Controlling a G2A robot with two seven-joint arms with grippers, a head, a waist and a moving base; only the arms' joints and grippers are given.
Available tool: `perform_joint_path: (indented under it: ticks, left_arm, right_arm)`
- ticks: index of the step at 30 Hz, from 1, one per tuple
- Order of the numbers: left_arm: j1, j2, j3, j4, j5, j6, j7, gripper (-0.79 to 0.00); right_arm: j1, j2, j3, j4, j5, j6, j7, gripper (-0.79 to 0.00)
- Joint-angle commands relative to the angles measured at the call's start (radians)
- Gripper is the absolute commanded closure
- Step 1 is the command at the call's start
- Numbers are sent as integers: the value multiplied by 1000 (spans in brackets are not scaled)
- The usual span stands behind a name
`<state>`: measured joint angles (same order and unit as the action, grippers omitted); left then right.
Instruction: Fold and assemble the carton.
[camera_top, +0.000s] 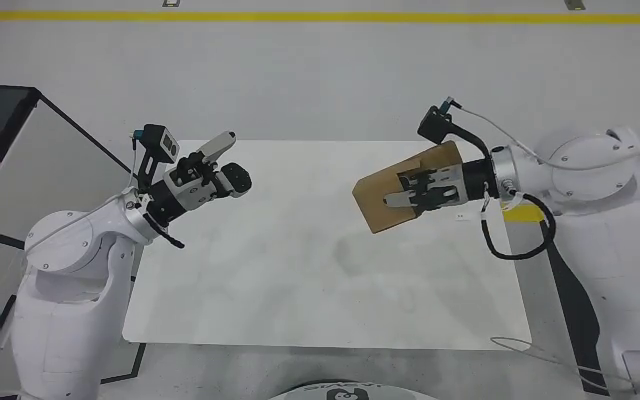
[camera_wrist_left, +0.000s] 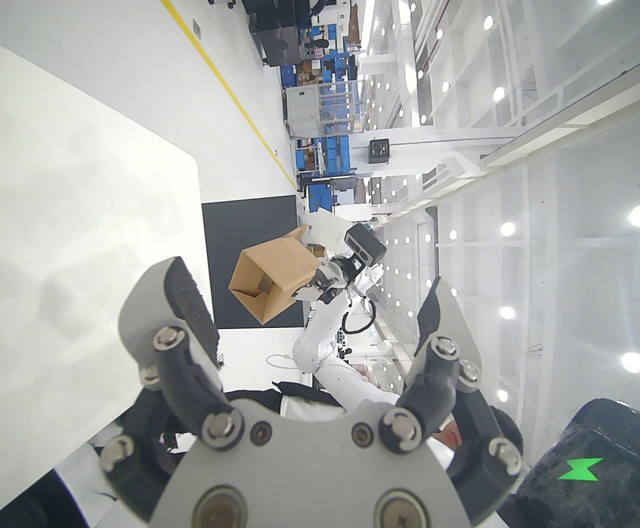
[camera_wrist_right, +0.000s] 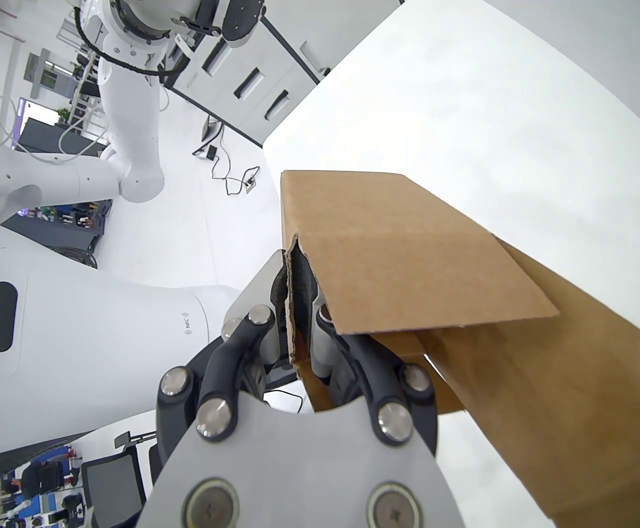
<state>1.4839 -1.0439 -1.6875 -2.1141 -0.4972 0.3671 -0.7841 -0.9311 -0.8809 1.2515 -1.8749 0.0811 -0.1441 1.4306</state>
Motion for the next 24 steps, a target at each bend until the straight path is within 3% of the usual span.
perform_joint_path:
  ticks: [1, 7, 15, 24]
  left_arm:
    - [0, 0, 0, 0, 0, 0, 0, -785]
    - [0, 0, 0, 0, 0, 0, 0, -785]
    - [0, 0, 0, 0, 0, 0, 0, -785]
    - [0, 0, 0, 0, 0, 0, 0, -785]
  right_arm:
    - [15, 5, -10, -22, -123, 11, 25, 0]
    - [86, -2, -135, -51, -342, 0, 63, 0]
    - [195, -50, -387, 32, -529, -60, 22, 0]
    - [203, -54, -403, 39, -533, -64, 16, 0]
